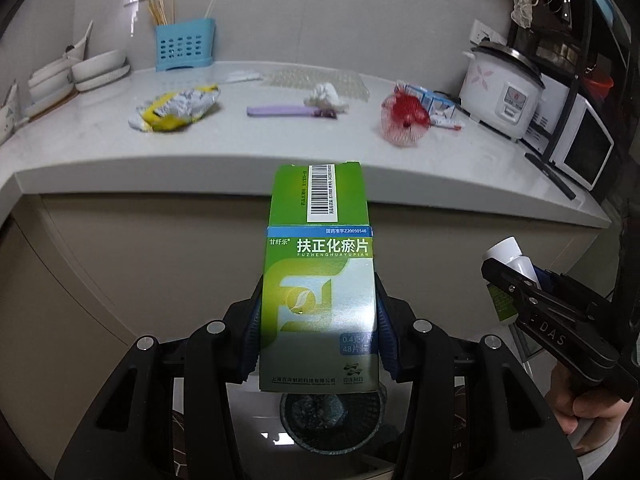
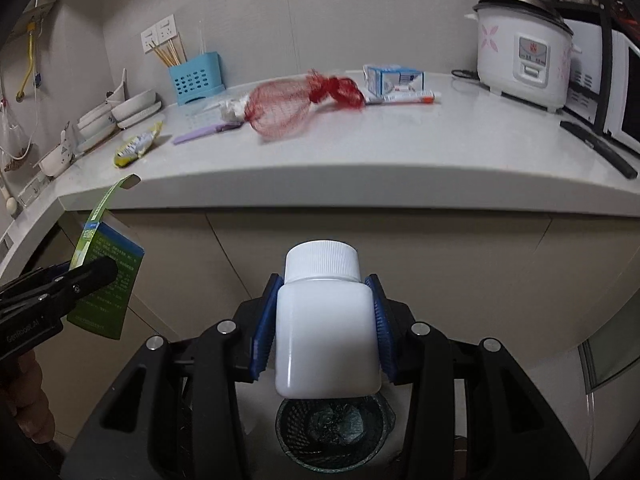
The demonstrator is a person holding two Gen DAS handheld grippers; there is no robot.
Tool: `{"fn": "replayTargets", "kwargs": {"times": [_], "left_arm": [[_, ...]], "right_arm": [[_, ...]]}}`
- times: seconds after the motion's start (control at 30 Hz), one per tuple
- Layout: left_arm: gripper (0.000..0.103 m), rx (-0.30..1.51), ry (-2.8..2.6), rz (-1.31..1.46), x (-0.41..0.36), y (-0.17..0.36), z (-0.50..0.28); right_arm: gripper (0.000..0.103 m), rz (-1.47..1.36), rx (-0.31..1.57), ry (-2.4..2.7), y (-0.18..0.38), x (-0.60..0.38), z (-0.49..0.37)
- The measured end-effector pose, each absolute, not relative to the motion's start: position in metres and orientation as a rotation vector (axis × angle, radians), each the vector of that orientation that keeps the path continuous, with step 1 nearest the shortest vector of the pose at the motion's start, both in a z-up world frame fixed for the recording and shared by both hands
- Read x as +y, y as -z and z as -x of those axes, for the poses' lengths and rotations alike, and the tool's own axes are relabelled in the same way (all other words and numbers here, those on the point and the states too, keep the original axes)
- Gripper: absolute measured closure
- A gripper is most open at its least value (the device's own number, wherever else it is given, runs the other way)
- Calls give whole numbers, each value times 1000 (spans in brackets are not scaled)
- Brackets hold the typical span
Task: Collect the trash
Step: 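Carry the bottle and box down over the trash bin with both tools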
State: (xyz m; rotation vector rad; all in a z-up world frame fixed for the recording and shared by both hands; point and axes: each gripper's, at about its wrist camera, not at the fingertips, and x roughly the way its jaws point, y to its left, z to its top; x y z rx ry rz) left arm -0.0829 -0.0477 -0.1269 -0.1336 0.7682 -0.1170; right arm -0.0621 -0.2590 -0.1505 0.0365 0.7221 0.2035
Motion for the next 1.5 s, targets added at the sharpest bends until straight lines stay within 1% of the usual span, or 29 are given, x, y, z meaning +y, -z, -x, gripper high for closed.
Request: {"fn": "replayTargets", "kwargs": {"times": [0.33, 0.63, 0.73, 0.87, 1.07, 1.27, 1.37, 1.43, 1.5], "left_arm": [[57, 907, 128, 156, -64, 251, 67], [57, 1038, 121, 169, -82, 369, 47], [57, 1102, 122, 151, -91, 409, 41], [57, 1180, 122, 140, -95, 453, 36], [56, 1244, 130, 130, -100, 490, 41], [55, 1260, 124, 157, -100, 502, 48], [48, 1242, 120, 145, -109, 503, 59], [39, 1238, 112, 141, -111, 503, 65], [37, 1234, 107, 134, -114, 503, 69]], "right_arm": [[63, -106, 916, -143, 296, -264, 49], [63, -75, 1104, -88, 415, -262, 30], [63, -84, 1170, -67, 449, -264, 25], [62, -84, 1241, -62, 482, -263, 18], [63, -47, 1316, -83, 513, -263, 18], [62, -13, 1330, -109, 519, -254, 20], [62, -33, 1334, -112, 525, -264, 32], [62, -38, 1330, -114, 528, -271, 35], [62, -34, 1326, -115, 532, -268, 40]]}}
